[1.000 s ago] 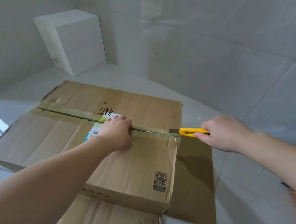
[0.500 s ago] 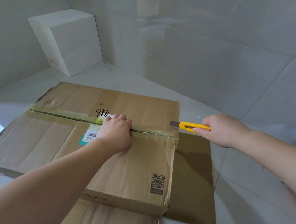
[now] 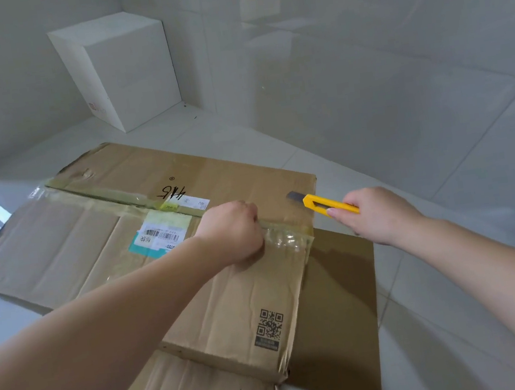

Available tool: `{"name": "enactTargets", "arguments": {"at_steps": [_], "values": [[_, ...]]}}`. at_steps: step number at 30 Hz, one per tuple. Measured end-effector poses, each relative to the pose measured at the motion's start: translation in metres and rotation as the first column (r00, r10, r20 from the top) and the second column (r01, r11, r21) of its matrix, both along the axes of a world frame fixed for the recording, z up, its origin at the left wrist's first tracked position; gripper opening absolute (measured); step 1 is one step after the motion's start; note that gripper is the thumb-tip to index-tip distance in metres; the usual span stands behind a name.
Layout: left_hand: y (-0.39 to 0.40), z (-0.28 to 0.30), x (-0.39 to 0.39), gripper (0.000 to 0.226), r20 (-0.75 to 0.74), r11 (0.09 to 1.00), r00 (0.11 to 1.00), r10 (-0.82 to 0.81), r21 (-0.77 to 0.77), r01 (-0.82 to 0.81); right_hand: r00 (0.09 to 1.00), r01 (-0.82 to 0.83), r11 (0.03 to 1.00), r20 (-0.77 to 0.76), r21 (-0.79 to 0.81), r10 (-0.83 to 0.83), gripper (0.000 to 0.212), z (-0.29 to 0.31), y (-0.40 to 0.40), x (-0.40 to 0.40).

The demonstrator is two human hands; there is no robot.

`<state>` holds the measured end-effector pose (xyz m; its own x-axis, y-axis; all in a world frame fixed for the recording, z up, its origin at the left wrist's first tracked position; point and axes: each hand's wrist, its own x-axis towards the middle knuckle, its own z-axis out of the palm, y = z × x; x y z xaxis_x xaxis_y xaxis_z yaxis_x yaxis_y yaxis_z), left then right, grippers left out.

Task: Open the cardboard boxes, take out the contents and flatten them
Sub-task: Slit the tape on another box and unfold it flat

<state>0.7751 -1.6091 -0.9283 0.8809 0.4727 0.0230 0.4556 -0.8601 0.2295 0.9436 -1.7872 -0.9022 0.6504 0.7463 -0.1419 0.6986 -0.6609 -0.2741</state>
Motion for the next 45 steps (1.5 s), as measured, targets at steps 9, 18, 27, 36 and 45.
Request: {"name": "enactTargets", "arguments": {"at_steps": [9,18,27,36,45], "values": [[-0.024,0.001,0.0,0.027,-0.015,1.0,1.0,-0.018,-0.002,0.018,0.993,0.048,0.997,-0.115,0.058,-0.041,0.023,-0.01,-0.004,0.009],[-0.064,-0.011,0.033,0.046,-0.122,0.998,0.992,-0.032,0.051,0.038,0.91,0.412,0.905,0.01,-0.101,-0.414,0.026,-0.098,-0.097,0.073],[-0.066,-0.029,0.039,0.05,-0.019,0.994,0.998,0.063,0.092,-0.061,0.807,0.555,0.775,-0.03,-0.301,-0.589,0.03,-0.173,-0.131,0.098],[-0.065,-0.038,0.041,0.049,0.068,0.994,0.996,0.064,0.088,-0.07,0.804,0.531,0.77,-0.075,-0.353,-0.589,0.034,-0.201,-0.116,0.103],[-0.063,-0.039,0.04,0.048,0.069,0.993,0.997,0.042,0.107,-0.049,0.882,0.388,0.771,-0.04,-0.505,-0.47,0.047,-0.199,-0.12,0.098]]}}
